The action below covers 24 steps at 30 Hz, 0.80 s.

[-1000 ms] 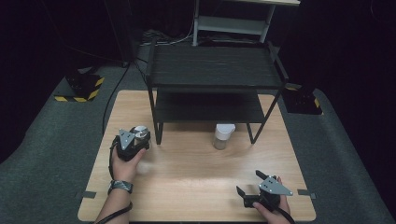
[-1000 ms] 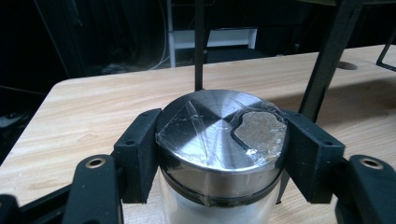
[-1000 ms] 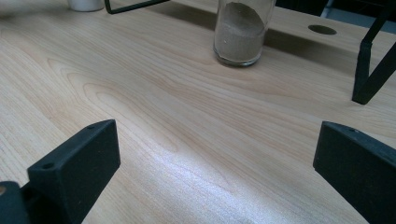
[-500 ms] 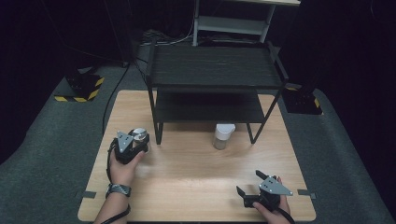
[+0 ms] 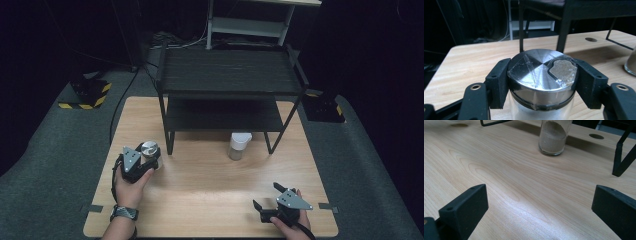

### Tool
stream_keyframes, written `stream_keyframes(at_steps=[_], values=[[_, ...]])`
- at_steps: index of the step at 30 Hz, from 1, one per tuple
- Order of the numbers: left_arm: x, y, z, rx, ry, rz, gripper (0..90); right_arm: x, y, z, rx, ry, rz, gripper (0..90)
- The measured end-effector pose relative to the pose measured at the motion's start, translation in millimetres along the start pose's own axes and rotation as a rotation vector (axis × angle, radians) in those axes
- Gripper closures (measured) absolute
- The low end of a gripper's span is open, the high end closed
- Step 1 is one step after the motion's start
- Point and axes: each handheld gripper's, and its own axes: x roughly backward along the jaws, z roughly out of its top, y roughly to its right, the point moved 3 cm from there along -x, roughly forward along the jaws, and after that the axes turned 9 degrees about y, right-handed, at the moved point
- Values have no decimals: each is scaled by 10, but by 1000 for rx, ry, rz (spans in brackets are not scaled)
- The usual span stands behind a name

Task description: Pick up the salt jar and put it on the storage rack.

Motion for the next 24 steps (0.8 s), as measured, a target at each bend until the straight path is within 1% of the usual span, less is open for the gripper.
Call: stream_keyframes(at_steps=[1,2,3,4,6,8,11,13,14,17,18,19,20,24], values=[[19,14,17,0,5,-3,350,0,0,0,0,0,-1,4],[56,49,44,1,20,-6,351,0,1,-2,0,2,-1,4],[56,49,44,1,20,-6,350,0,1,-2,0,2,-1,4],[85,87,79,-9,27,-10,350,2,3,-4,-1,3,0,4],[96,105,95,-15,29,-15,350,2,3,-4,-1,3,0,4],[121,146,131,-17,39,-35,350,2,2,-4,-1,3,0,3],[141,208,177,-26,45,-49,350,1,2,-3,-1,2,0,3],[151,259,215,-24,50,-62,350,1,4,-3,-1,2,1,4],[151,259,215,-24,50,-62,350,1,4,-3,-1,2,1,4],[160,327,262,-38,53,-71,350,2,7,-4,-3,3,1,4],[164,361,300,-44,53,-83,350,2,8,-5,-5,3,1,3],[164,361,300,-44,53,-83,350,2,8,-5,-5,3,1,3],[168,403,333,-43,56,-93,350,3,9,-6,-5,4,2,4],[170,455,389,-37,61,-107,350,3,9,-6,-4,4,2,4]])
